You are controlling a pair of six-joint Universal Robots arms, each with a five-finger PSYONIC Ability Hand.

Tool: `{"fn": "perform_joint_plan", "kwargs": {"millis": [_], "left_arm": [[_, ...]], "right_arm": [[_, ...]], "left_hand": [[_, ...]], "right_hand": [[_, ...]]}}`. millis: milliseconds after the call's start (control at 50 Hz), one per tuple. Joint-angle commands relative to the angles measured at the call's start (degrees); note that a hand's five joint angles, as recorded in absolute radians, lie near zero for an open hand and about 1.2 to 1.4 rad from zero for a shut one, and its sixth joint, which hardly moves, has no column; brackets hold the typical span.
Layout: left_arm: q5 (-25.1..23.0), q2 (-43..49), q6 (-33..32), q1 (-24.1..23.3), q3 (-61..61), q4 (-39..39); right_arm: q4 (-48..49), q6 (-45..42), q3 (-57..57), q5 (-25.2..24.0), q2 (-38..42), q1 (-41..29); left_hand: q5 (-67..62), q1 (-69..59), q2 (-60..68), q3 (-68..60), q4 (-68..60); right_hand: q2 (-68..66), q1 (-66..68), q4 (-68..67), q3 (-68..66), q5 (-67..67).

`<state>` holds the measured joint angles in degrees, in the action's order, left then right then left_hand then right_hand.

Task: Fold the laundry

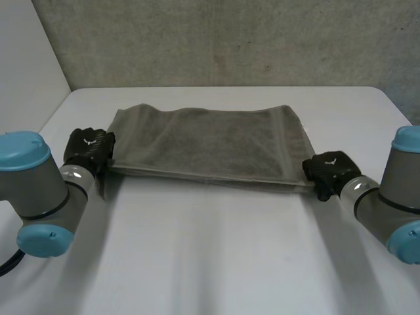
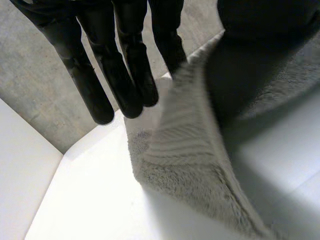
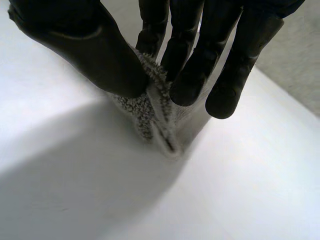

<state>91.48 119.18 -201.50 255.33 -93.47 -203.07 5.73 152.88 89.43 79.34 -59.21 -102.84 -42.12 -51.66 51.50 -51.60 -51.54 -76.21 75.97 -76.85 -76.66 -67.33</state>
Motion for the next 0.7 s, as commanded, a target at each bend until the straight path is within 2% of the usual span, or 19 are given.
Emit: {"fn": "perform_joint_plan", "kwargs": {"millis": [20, 220, 280, 360, 580, 620, 680, 700], "left_arm": [[-0.1, 0.5, -0.6, 0.0, -1.1, -2.3], [0.0, 2.2, -0.7, 0.8, -1.4, -4.6], [-0.2, 2.5, -0.7, 1.7, -1.4, -4.6], [-0.3, 2.4, -0.7, 2.0, -1.4, -4.4], [-0.3, 1.4, -0.7, 3.6, -1.9, -4.4], [-0.4, 1.2, -0.7, 3.8, -2.0, -4.3], [-0.7, 1.1, -0.7, 3.8, -2.0, -4.3], [-1.3, 1.0, -0.7, 3.8, -2.1, -4.3]], "right_arm": [[0.3, 0.0, 0.9, -0.1, -3.1, 1.0], [0.3, -0.6, 1.0, -0.5, -3.8, 1.8], [0.2, -0.7, 0.9, -0.5, -3.8, 2.3], [0.3, -0.7, 0.9, -0.5, -3.8, 2.3], [0.3, -1.0, 0.4, -0.2, -3.7, 3.9], [0.3, -1.0, 0.3, -0.3, -3.8, 4.1], [0.2, -1.0, 0.4, -0.3, -3.8, 4.1], [0.2, -0.9, 0.4, -0.3, -3.8, 4.1]], "left_hand": [[15.5, 15.0, -14.8, 14.9, 14.9], [18.7, 18.2, -18.1, 18.2, 18.1], [17.5, 17.1, -16.9, 17.0, 16.9], [10.0, 9.5, -9.3, 9.4, 9.4], [8.4, 8.0, -7.8, 7.9, 7.9], [-8.3, -8.8, 8.9, -8.8, -8.9], [-14.4, -14.9, 15.1, -15.0, -15.0], [-24.9, -25.4, 25.6, -25.5, -25.5]], "right_hand": [[-3.8, 4.0, -3.1, -3.3, -2.7], [-3.8, 4.0, -3.1, -3.3, -2.7], [-3.8, 4.0, -3.1, -3.3, -2.7], [-3.8, 4.0, -3.1, -3.3, -2.7], [-3.8, 4.0, -3.1, -3.3, -2.7], [-3.8, 4.0, -3.1, -3.3, -2.7], [-3.8, 4.0, -3.1, -3.3, -2.7], [-3.8, 4.0, -3.1, -3.3, -2.7]]}}
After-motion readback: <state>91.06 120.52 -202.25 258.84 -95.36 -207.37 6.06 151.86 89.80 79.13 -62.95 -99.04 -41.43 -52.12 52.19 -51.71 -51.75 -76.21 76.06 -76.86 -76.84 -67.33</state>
